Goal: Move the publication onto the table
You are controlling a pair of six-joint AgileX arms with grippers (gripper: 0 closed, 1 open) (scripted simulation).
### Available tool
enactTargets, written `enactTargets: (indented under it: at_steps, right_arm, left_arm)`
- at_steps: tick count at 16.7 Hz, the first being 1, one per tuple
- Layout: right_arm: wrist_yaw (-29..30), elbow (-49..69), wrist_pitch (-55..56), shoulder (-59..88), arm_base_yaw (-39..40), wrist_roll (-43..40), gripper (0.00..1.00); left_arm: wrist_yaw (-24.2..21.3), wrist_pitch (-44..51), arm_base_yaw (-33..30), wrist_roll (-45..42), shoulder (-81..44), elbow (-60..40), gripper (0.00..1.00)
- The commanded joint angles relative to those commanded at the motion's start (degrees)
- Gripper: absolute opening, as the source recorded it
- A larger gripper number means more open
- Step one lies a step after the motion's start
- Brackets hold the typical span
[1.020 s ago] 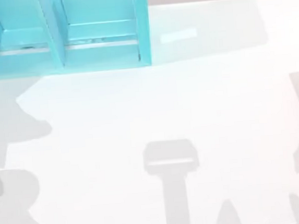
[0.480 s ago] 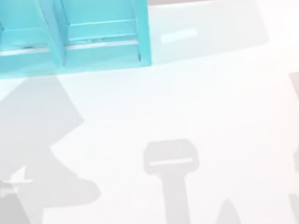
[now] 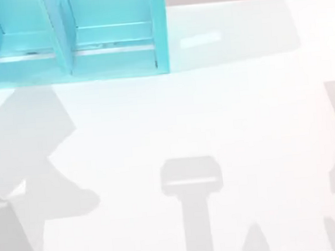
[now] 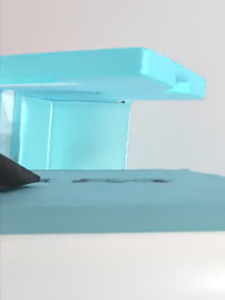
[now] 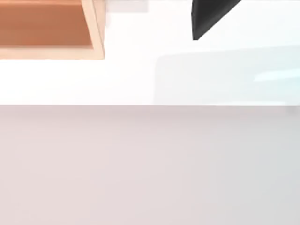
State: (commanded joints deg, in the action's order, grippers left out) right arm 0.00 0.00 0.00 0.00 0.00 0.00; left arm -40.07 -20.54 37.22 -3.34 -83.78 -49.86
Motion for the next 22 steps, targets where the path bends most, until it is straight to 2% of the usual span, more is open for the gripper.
enactTargets:
  at_steps: [3, 7, 11, 16, 19, 22]
  right_arm:
    - [0.0, 0.0, 0.0, 0.0, 0.0, 0.0, 1.00]
    - [0.0, 0.0, 0.0, 0.0, 0.0, 0.0, 1.00]
    - [0.0, 0.0, 0.0, 0.0, 0.0, 0.0, 1.00]
    - [0.0, 0.0, 0.0, 0.0, 0.0, 0.0, 1.00]
    - [0.0, 0.0, 0.0, 0.0, 0.0, 0.0, 1.00]
    - [0.0, 0.0, 0.0, 0.0, 0.0, 0.0, 1.00]
  left_arm:
    - [7.3, 2.6, -7.0, 8.6, -3.8, 4.0, 0.00]
    - [21.6, 6.5, -22.5, 27.2, -10.7, 8.7, 0.00]
    - [38.7, 8.6, -42.7, 51.1, -17.7, 9.1, 0.00]
    - [61.6, 8.3, -68.1, 82.7, -24.8, 4.2, 0.00]
    - [75.2, 7.4, -80.5, 99.0, -27.6, 0.3, 0.00]
    - [87.7, 6.0, -89.9, 111.4, -29.5, -4.2, 0.00]
